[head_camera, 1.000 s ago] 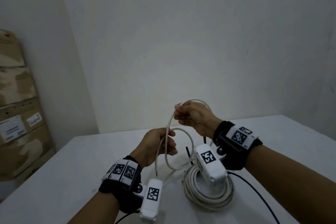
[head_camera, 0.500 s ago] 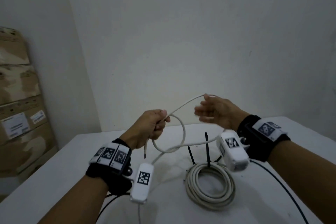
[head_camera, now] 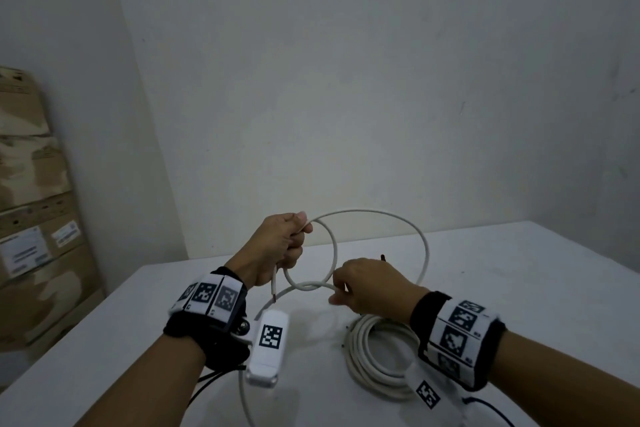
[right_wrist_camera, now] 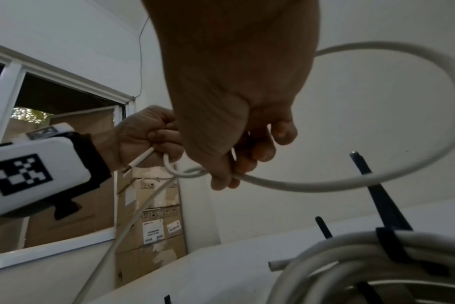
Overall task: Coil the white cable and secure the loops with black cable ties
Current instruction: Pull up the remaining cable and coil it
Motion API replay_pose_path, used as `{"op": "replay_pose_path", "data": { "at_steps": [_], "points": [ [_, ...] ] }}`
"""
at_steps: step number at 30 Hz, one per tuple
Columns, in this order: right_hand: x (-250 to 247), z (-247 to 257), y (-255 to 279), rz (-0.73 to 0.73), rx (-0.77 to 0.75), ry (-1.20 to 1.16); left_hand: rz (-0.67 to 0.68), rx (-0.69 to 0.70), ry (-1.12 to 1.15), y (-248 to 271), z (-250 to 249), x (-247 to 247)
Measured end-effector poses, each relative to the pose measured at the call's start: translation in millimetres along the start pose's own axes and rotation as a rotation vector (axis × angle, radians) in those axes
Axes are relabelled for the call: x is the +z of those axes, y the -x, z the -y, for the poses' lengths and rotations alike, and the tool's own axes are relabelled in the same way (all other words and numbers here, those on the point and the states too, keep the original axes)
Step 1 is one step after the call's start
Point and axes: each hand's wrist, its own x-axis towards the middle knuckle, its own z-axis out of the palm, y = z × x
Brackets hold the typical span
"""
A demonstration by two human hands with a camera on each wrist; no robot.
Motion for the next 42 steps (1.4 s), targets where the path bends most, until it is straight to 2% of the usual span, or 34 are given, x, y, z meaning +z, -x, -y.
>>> {"op": "replay_pose_path", "data": {
  "at_steps": [3,6,10,14,16,19,21,25,28,29,32,33,36,39,42],
  "points": [
    [-2.4,-5.9,1.6,-0.057,-0.009,0.009,-0.044,-0.006,-0.032,-2.1,-0.6,-1.7],
    [-21.4,-31.5,7.0,-0.136,0.087,-0.059,-0.103,-0.025,-0.06,-4.4,-0.8,-12.9],
    [-53.1,-84.0,34.4,-0.264,0.293,-0.2,-0.185,-0.05,-0.005,-5.1,-2.8,-32.5],
    [-67.2,-130.1,72.2,-0.468,0.561,-0.548,-0.238,-0.062,0.025,-6.7,-6.3,-37.5],
    [-63.2,-151.6,91.0,-0.502,0.723,-0.637,-0.248,-0.062,0.037,-7.8,-7.4,-34.8],
    [-46.6,-176.5,117.8,-0.464,0.975,-0.806,-0.244,-0.064,0.049,-7.4,-8.2,-25.8],
    [-32.5,-182.7,130.6,-0.351,1.105,-0.871,-0.216,-0.064,0.059,-6.2,-8.8,-18.2],
    [-17.4,-175.4,142.8,-0.194,1.177,-0.916,-0.125,-0.058,0.035,-4.8,-10.8,-0.5],
    [-23.4,-155.3,142.8,-0.032,1.082,-0.834,-0.06,-0.055,0.015,-3.0,-14.4,11.0],
    [-26.7,-148.9,138.0,-0.056,0.997,-0.749,-0.031,-0.054,0.011,-2.0,-16.3,14.0],
    [-40.7,-120.7,113.5,-0.25,0.709,-0.391,0.079,-0.05,0.021,1.0,-22.4,22.0],
    [-44.8,-109.2,104.2,-0.303,0.602,-0.344,0.109,-0.051,0.026,1.9,-24.6,25.2],
    [-48.5,-81.6,74.2,-0.329,0.304,-0.419,0.171,-0.05,0.036,4.6,-29.8,32.1],
    [-51.3,-63.1,50.5,-0.235,0.209,-0.48,0.205,-0.058,0.028,8.0,-31.4,36.5],
    [-53.7,-49.6,35.3,-0.214,0.205,-0.581,0.222,-0.07,0.007,11.6,-31.1,36.1]
  ]
}}
